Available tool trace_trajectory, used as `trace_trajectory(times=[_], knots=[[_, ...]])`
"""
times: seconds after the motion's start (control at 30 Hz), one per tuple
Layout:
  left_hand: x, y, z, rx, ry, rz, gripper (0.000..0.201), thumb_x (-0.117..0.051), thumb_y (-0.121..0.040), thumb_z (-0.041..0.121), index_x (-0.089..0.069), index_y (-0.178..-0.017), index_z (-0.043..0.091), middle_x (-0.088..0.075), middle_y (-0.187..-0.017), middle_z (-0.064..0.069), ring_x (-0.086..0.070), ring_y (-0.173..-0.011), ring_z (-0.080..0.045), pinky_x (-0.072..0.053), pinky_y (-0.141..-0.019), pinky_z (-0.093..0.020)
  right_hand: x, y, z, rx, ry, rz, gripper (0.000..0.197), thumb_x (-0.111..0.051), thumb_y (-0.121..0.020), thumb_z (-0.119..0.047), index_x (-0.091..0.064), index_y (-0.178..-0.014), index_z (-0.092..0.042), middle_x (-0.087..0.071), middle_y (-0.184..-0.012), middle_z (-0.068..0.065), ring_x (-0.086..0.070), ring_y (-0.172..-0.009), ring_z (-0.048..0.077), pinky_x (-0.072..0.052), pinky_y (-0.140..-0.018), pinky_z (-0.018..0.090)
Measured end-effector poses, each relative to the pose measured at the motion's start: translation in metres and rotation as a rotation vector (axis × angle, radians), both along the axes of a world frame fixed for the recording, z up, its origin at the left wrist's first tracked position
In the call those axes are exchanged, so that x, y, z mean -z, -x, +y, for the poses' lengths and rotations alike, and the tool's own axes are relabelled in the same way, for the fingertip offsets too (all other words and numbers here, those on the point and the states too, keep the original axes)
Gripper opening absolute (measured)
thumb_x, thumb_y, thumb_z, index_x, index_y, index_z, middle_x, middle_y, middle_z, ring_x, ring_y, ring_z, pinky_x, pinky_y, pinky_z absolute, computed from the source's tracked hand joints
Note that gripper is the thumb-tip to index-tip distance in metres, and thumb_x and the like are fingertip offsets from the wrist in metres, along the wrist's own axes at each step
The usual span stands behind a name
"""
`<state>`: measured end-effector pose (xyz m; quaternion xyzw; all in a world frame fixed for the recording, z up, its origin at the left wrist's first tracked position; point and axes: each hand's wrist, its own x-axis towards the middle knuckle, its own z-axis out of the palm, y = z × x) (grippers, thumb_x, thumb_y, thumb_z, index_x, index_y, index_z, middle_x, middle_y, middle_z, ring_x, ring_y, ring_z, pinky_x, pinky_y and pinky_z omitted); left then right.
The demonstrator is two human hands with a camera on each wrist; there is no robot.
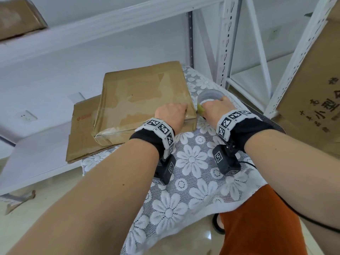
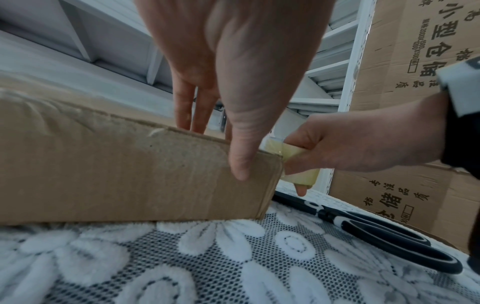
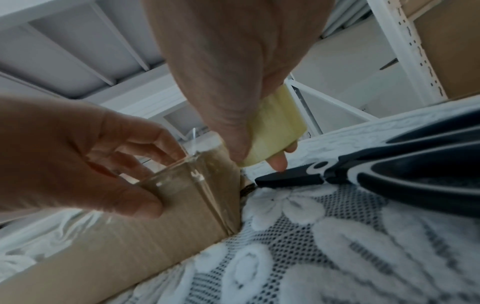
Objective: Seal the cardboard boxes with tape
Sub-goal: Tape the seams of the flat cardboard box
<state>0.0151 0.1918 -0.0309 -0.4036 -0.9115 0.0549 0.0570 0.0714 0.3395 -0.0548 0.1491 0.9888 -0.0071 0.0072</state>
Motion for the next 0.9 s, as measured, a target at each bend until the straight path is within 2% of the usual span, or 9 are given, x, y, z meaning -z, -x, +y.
trace_trajectory(times=[0.07,0.13,0.2,0.3,0.43,0.53,0.63,0.77,0.9], knots=[[-0.002,-0.002,0.002,-0.017,-0.011,-0.020,0.040,-0.057,-0.091,0.051,-0.052,-0.117,0.021,-0.061,-0.109,0.002,-0.061,-0.099,-0.022,-0.048,-0.076,-0.033,0.002,0.000,0.001,0.011,0.049,0.035,0.023,-0.043,-0.098,-0.015,-0.065,-0.103,-0.009,-0.068,-0.100,0.004,-0.059,-0.099,0.021,-0.035,-0.090,0.028],[-0.005,-0.004,0.007,-0.015,0.002,-0.012,0.046,-0.054,-0.089,0.059,-0.052,-0.116,0.022,-0.059,-0.108,0.001,-0.060,-0.096,-0.021,-0.046,-0.071,-0.032,0.002,-0.001,-0.001,-0.001,0.032,0.096,0.022,-0.045,-0.097,-0.017,-0.065,-0.098,-0.009,-0.068,-0.093,0.004,-0.060,-0.093,0.021,-0.035,-0.088,0.028],[-0.005,-0.007,0.012,0.006,0.040,0.011,0.048,-0.053,-0.089,0.060,-0.052,-0.121,0.024,-0.056,-0.109,0.000,-0.060,-0.094,-0.021,-0.045,-0.067,-0.032,0.001,-0.003,-0.004,-0.017,-0.001,0.122,0.017,-0.050,-0.095,-0.019,-0.065,-0.095,-0.011,-0.068,-0.085,0.001,-0.057,-0.081,0.020,-0.035,-0.087,0.029],[-0.005,-0.008,0.016,0.003,0.061,0.009,0.049,-0.054,-0.089,0.058,-0.054,-0.125,0.024,-0.052,-0.110,0.000,-0.059,-0.093,-0.020,-0.044,-0.064,-0.031,-0.003,-0.002,-0.009,-0.019,-0.033,0.128,0.010,-0.054,-0.091,-0.014,-0.062,-0.090,-0.009,-0.059,-0.072,0.001,-0.046,-0.067,0.020,-0.029,-0.074,0.028],[-0.005,-0.008,0.016,-0.004,0.063,-0.011,0.052,-0.056,-0.087,0.062,-0.055,-0.124,0.026,-0.051,-0.108,0.002,-0.059,-0.092,-0.020,-0.042,-0.065,-0.031,-0.016,-0.002,-0.015,-0.059,-0.073,0.105,0.029,-0.052,-0.085,-0.005,-0.038,-0.060,-0.011,-0.042,-0.054,-0.002,-0.035,-0.049,0.014,-0.022,-0.056,0.024],[-0.005,-0.011,0.019,-0.061,0.033,-0.001,0.052,-0.052,-0.085,0.067,-0.058,-0.118,0.027,-0.046,-0.098,0.005,-0.050,-0.079,-0.017,-0.039,-0.062,-0.030,-0.017,0.000,-0.013,-0.069,0.027,0.089,0.024,-0.050,-0.088,-0.006,-0.041,-0.067,-0.013,-0.042,-0.059,-0.004,-0.045,-0.063,0.017,-0.028,-0.069,0.026],[-0.003,-0.017,0.029,-0.117,0.013,0.054,0.054,-0.045,-0.088,0.064,-0.060,-0.113,0.019,-0.051,-0.108,0.001,-0.047,-0.075,-0.018,-0.035,-0.059,-0.030,-0.015,0.001,-0.006,-0.068,0.198,0.052,0.014,-0.050,-0.092,-0.011,-0.051,-0.079,-0.016,-0.053,-0.074,0.001,-0.053,-0.076,0.020,-0.035,-0.070,0.026],[0.000,-0.021,0.040,-0.167,-0.010,0.104,0.048,-0.049,-0.089,0.054,-0.053,-0.117,0.015,-0.052,-0.115,-0.003,-0.044,-0.072,-0.019,-0.034,-0.057,-0.030,-0.016,-0.009,0.008,-0.149,0.298,0.060,0.026,-0.054,-0.091,-0.014,-0.053,-0.066,-0.021,-0.056,-0.075,-0.002,-0.060,-0.081,0.023,-0.045,-0.072,0.027],[0.001,-0.020,0.049,-0.214,0.015,0.115,0.042,-0.053,-0.093,0.047,-0.050,-0.121,0.017,-0.051,-0.114,-0.003,-0.044,-0.074,-0.017,-0.040,-0.064,-0.030,-0.019,-0.025,0.019,-0.178,0.424,0.174,0.019,-0.055,-0.089,-0.017,-0.071,-0.097,-0.012,-0.066,-0.102,-0.002,-0.062,-0.095,0.022,-0.049,-0.086,0.031]])
